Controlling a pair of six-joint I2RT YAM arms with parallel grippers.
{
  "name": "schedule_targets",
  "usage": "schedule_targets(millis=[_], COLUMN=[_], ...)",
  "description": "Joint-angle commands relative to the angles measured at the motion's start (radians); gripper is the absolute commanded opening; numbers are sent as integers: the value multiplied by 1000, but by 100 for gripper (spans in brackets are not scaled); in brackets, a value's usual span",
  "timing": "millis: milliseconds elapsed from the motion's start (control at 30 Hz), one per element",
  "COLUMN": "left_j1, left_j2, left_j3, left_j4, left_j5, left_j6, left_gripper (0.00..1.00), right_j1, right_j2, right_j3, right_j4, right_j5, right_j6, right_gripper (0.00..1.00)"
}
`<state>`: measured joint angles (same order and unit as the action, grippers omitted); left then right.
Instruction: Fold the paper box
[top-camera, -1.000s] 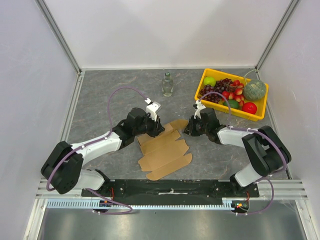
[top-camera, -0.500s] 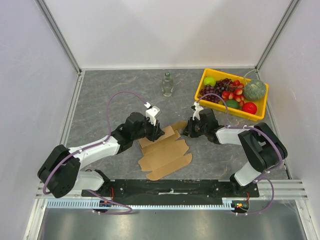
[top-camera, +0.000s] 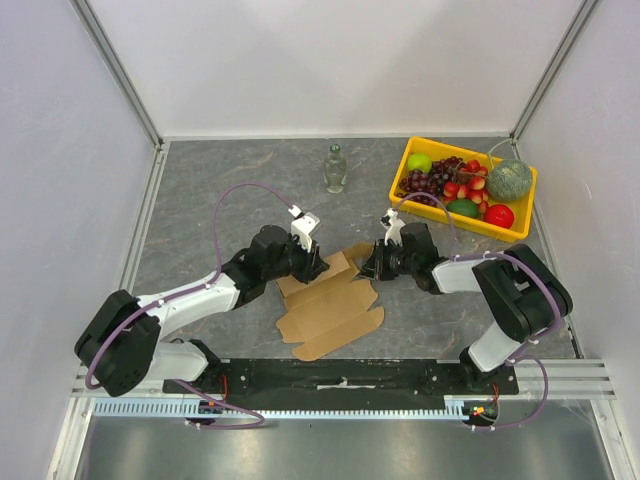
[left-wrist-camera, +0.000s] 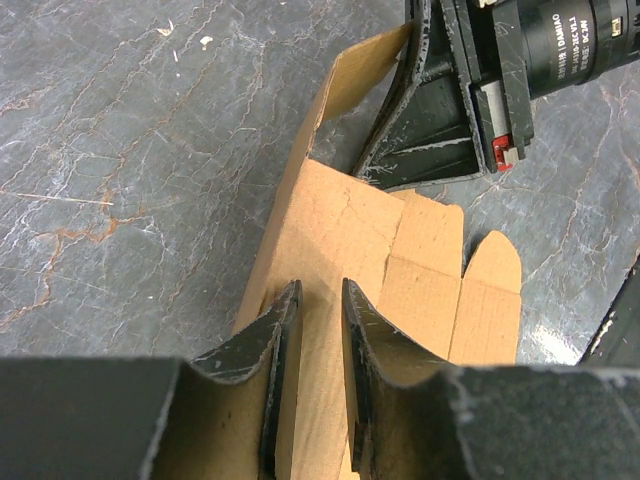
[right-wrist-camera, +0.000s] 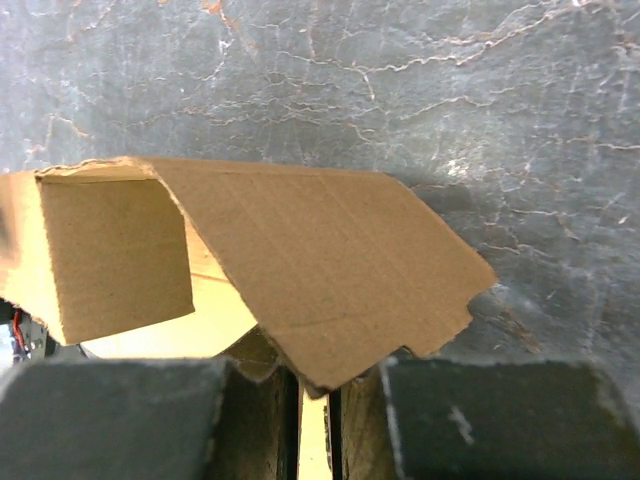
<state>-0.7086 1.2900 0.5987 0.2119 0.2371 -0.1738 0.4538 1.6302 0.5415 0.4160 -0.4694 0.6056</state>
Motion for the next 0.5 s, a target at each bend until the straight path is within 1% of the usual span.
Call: schedule_targets(millis=[0, 200, 467], left_j1=[-2, -9, -11], left_j2=[14, 20, 20], left_j3=[-16, -14, -16], left_j4=[-25, -23, -23], left_j5=[-7, -5, -9], left_j6=[16, 16, 19], left_gripper=[29, 29, 29], right_j1=[-1, 3, 29], right_j2=[-3, 13, 48], right_j3=[-38, -64, -32], right_j4=[157, 300, 314], right_j5=[-70, -127, -137], right_j6=[54, 111, 125], right_gripper=[17, 17, 16])
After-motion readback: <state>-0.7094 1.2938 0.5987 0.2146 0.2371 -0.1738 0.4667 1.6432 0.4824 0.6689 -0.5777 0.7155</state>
